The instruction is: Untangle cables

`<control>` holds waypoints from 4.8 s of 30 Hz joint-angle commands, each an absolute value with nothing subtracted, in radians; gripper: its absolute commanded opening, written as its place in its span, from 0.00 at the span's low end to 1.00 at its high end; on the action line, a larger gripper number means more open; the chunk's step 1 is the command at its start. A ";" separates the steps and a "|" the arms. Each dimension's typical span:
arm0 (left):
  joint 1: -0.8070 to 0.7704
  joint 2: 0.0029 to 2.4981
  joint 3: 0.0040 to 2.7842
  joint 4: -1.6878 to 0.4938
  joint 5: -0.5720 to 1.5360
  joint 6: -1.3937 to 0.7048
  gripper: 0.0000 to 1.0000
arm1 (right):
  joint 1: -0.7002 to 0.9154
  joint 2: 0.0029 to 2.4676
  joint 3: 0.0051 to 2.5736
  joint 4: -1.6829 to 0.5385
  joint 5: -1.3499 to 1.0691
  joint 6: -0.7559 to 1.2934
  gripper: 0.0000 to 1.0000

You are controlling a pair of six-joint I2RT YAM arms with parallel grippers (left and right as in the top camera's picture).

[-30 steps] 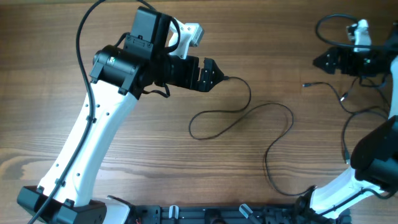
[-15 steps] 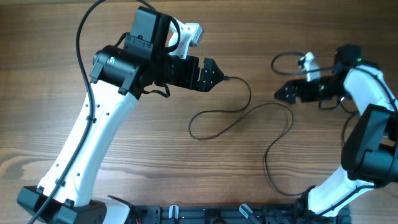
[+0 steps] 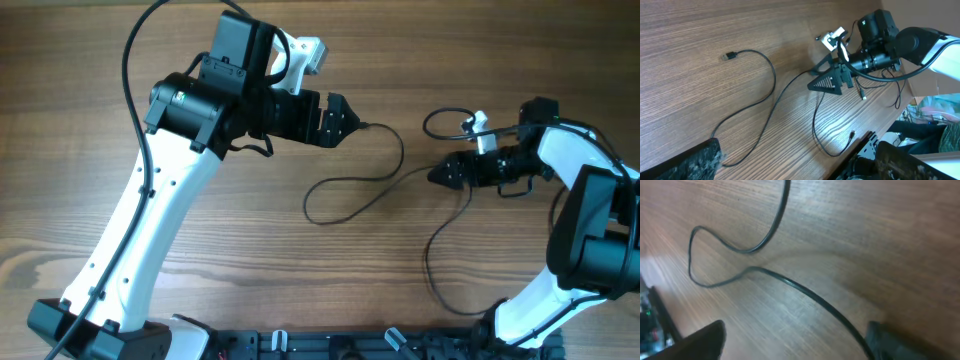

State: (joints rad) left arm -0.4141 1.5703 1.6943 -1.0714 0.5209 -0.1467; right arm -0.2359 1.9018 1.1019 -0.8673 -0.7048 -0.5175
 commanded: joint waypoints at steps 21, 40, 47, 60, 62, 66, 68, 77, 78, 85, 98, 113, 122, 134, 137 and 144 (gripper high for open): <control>-0.414 1.549 1.700 -1.071 0.522 -0.134 1.00 | -0.230 1.699 1.695 -0.626 -0.795 0.242 0.04; -0.414 1.549 1.700 -1.071 0.522 -0.134 1.00 | -0.230 1.576 1.709 -0.105 -0.318 0.426 0.04; -0.414 1.549 1.700 -1.071 0.522 -0.134 1.00 | -0.230 1.617 1.709 -0.134 0.002 0.423 0.05; -0.414 1.549 1.700 -1.071 0.522 -0.134 1.00 | -0.462 1.760 1.709 -0.185 0.173 0.632 0.05; -0.414 1.549 1.700 -1.071 0.522 -0.134 1.00 | -0.512 1.780 1.709 -0.187 0.130 0.646 0.04; -0.414 1.549 1.700 -1.071 0.522 -0.134 1.00 | -0.595 1.845 1.709 -0.221 0.103 0.680 0.04; -0.414 1.549 1.700 -1.071 0.522 -0.134 1.00 | -0.617 1.881 1.709 -0.242 0.104 0.676 0.04; -0.414 1.549 1.700 -1.071 0.522 -0.134 1.00 | -0.652 1.973 1.709 -0.313 0.103 0.647 1.00; -0.414 1.549 1.700 -1.071 0.522 -0.134 1.00 | -0.652 1.973 1.709 -0.316 0.101 0.647 1.00; -0.414 1.549 1.700 -1.071 0.522 -0.134 1.00 | -0.650 1.932 1.709 -0.339 -0.019 0.563 1.00; -0.414 1.549 1.700 -1.071 0.522 -0.134 1.00 | -0.542 1.598 1.709 -0.497 -0.332 0.157 1.00; -0.414 1.549 1.700 -1.071 0.522 -0.134 1.00 | -0.147 1.509 1.708 -0.996 -0.525 0.135 1.00; -0.414 1.549 1.700 -1.071 0.522 -0.134 1.00 | -0.110 1.515 1.708 -1.014 -0.513 0.134 1.00; -0.414 1.549 1.700 -1.071 0.522 -0.134 1.00 | -0.110 1.515 1.708 -1.014 -0.513 0.134 1.00; -0.414 1.549 1.700 -1.071 0.522 -0.134 1.00 | -0.110 1.515 1.708 -1.014 -0.513 0.134 1.00; -0.414 1.538 1.700 -1.127 0.247 -0.134 1.00 | -0.110 1.515 1.708 -1.014 -0.513 0.134 1.00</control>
State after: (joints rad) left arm -0.4141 1.5703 1.6943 -1.1233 0.4335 -0.1463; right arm -0.1120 1.5227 1.7042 -1.0142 -0.5045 0.1402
